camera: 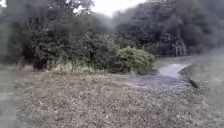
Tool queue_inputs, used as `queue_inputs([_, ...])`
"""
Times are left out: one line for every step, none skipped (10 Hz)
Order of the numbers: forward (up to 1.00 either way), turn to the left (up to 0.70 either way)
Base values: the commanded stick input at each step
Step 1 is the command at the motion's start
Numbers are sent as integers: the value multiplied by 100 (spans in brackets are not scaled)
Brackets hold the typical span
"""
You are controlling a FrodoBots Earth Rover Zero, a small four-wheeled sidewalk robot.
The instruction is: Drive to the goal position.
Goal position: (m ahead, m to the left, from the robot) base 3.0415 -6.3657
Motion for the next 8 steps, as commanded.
queue_inputs([70,0])
queue_inputs([70,0])
queue_inputs([70,0])
queue_inputs([70,0])
queue_inputs([70,0])
queue_inputs([70,0])
queue_inputs([70,-7])
queue_inputs([70,-29])
